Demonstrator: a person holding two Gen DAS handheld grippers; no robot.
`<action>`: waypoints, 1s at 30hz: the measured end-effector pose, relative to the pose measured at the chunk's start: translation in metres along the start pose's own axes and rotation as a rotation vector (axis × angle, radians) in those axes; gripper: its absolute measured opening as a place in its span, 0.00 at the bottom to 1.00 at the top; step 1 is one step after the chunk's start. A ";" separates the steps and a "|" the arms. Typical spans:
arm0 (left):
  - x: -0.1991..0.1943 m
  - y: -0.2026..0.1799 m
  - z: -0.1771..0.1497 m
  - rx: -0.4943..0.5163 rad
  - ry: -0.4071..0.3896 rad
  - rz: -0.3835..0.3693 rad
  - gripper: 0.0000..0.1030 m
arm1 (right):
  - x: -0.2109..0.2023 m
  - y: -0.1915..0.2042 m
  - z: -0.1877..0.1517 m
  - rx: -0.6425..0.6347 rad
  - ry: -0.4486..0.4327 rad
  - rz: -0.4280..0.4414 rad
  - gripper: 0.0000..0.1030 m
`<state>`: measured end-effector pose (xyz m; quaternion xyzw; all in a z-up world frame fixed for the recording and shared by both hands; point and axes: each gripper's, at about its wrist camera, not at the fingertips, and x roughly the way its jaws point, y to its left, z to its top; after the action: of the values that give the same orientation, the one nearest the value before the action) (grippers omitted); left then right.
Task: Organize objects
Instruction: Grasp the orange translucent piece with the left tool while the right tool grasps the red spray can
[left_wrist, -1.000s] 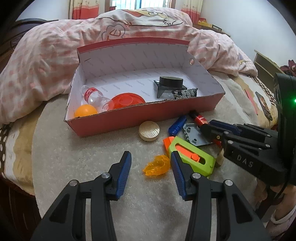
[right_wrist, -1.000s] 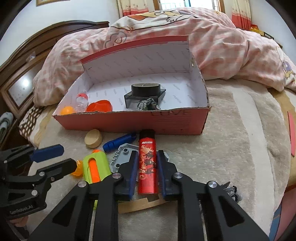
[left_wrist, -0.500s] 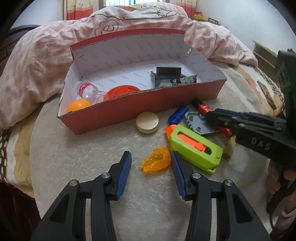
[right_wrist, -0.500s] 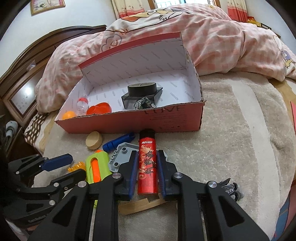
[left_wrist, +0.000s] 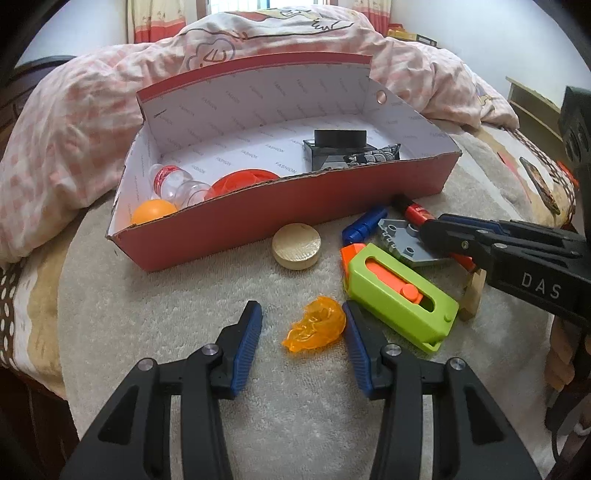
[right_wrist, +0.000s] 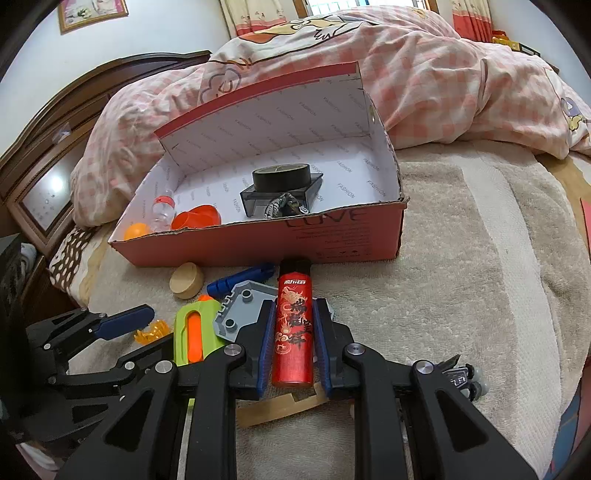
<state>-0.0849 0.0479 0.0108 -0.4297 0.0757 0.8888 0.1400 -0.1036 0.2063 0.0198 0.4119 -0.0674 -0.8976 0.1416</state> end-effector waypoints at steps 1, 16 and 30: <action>0.000 0.000 0.000 0.000 -0.003 -0.001 0.43 | 0.000 0.000 0.000 -0.002 0.000 -0.003 0.21; -0.004 -0.009 0.000 0.032 -0.021 -0.012 0.24 | 0.000 0.000 -0.001 0.005 -0.003 0.003 0.21; -0.015 -0.001 0.003 -0.009 -0.045 -0.035 0.24 | -0.004 0.001 -0.001 0.025 -0.009 0.021 0.21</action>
<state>-0.0780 0.0469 0.0241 -0.4117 0.0609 0.8960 0.1550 -0.1007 0.2065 0.0221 0.4086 -0.0835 -0.8972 0.1453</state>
